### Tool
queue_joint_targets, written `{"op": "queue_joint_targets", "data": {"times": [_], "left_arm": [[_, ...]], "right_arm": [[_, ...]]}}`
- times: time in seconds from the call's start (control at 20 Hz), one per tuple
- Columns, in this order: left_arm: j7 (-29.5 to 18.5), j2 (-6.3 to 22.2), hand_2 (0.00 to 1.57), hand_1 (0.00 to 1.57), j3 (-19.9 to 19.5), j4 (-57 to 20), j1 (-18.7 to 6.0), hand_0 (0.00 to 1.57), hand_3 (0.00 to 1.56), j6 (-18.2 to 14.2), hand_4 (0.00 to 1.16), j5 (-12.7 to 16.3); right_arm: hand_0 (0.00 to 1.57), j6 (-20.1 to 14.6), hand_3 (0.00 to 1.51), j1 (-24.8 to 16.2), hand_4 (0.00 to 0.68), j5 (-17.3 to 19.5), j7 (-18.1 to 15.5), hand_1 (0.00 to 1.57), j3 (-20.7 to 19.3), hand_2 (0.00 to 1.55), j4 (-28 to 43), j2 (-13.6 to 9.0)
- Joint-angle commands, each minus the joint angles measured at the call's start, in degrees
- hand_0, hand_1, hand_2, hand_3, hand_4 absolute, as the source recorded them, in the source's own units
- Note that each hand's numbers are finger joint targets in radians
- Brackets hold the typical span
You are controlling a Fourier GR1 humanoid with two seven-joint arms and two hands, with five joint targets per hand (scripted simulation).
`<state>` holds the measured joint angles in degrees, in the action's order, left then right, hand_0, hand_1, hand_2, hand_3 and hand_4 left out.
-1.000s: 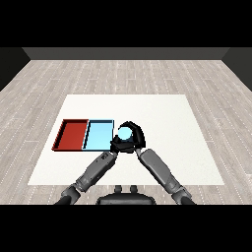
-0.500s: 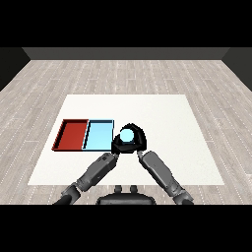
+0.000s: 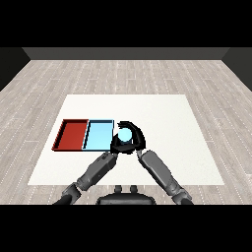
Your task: Pick the blue can and put it in the blue box
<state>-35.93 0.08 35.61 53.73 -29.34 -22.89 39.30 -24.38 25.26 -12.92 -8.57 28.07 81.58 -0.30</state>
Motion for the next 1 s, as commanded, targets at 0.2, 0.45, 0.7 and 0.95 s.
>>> {"op": "queue_joint_targets", "data": {"times": [0.2,0.45,0.7,0.95], "left_arm": [[3.6,-0.1,1.57,1.57,-0.5,4.2,0.0,1.57,1.52,-2.4,1.13,-2.1],[-0.6,0.6,1.57,1.57,-3.1,-1.7,0.3,1.57,1.53,0.1,1.14,-2.7],[-0.9,0.9,1.57,1.57,-3.9,-3.0,0.3,1.57,1.53,-1.3,1.15,-4.6],[1.0,7.7,1.57,1.57,-7.5,-2.6,-2.3,1.57,1.53,0.0,1.15,-4.7]], "right_arm": [[0.00,2.2,0.00,2.7,0.000,1.6,2.4,0.00,-2.8,0.00,-1.8,0.3],[0.00,5.2,0.00,-4.6,0.000,1.2,-0.4,0.00,-6.1,0.00,5.7,-1.9],[0.00,8.1,0.00,-10.0,0.000,-1.4,-4.0,0.00,-9.9,0.00,10.4,-3.1],[0.00,9.9,0.00,-14.4,0.000,-8.9,-7.8,0.00,-19.1,0.00,12.7,-3.9]]}}
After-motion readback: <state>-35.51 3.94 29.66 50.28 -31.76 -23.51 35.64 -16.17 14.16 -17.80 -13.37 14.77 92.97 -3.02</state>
